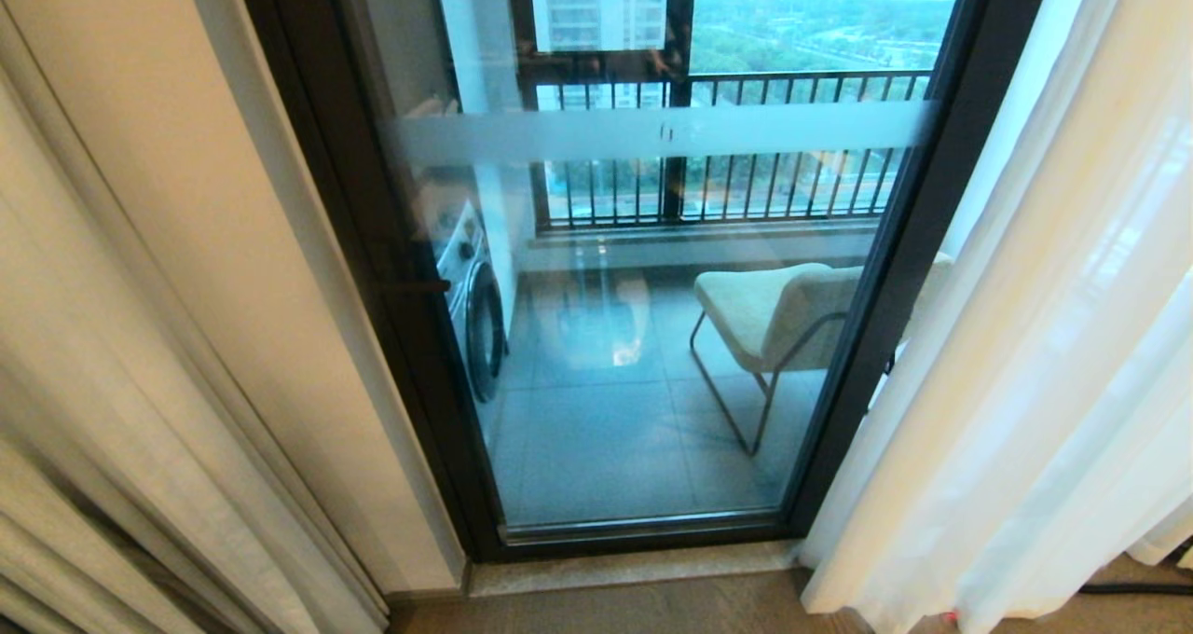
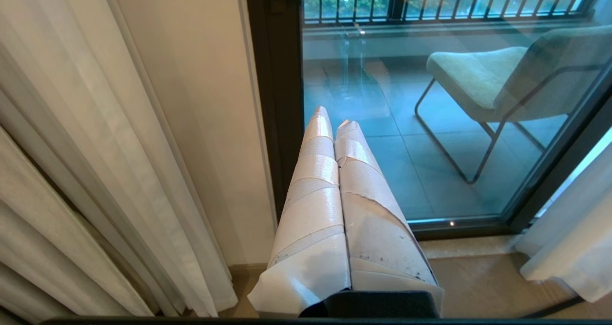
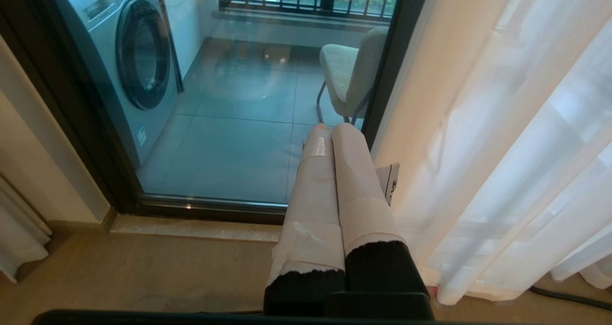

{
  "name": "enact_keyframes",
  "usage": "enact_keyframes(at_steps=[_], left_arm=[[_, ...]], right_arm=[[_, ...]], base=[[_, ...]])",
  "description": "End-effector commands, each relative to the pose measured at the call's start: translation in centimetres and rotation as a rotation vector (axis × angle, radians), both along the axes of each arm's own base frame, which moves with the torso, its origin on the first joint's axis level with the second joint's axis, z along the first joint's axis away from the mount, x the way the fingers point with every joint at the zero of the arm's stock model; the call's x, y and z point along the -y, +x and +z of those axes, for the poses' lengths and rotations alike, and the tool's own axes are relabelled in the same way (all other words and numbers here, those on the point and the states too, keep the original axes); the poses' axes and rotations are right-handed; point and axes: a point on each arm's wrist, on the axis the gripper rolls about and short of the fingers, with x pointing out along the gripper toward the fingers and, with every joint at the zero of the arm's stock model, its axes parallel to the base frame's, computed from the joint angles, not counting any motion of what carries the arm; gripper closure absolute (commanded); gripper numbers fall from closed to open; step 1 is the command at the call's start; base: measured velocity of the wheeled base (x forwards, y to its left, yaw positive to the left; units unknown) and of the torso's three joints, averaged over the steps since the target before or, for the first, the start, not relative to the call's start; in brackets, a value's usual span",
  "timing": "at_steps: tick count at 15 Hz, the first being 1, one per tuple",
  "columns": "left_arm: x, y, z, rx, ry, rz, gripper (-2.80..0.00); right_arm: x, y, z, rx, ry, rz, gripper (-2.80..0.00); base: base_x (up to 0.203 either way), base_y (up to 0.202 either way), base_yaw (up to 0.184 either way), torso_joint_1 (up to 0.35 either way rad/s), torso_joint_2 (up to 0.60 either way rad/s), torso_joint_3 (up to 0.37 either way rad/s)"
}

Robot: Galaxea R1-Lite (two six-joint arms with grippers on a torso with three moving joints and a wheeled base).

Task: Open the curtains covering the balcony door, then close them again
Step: Close the inner curtains on both sides

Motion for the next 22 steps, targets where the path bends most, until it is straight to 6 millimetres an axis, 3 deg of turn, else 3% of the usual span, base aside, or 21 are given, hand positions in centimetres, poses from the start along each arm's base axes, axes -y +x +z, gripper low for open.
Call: enact_keyframes(at_steps=[1,10,22], left_arm=[[0.0,0.0,0.0,0.001,0.0,0.001,0.0],[0.0,0.0,0.0,0.001,0.0,0.001,0.0],[0.0,0.0,0.0,0.001,0.0,-0.001,0.0]], right_arm=[[0.0,0.0,0.03,-0.001,-0.001,0.001,0.0],[0.0,0.01,0.03,0.002,-0.001,0.001,0.0],[0.0,0.01,0.03,0.002,-0.001,0.001,0.0]], base=[[0.0,0.0,0.0,0.0,0.0,0.0],[-0.001,-0.005,0.06,0.001,0.0,0.004],[0.0,0.0,0.0,0.0,0.0,0.0]])
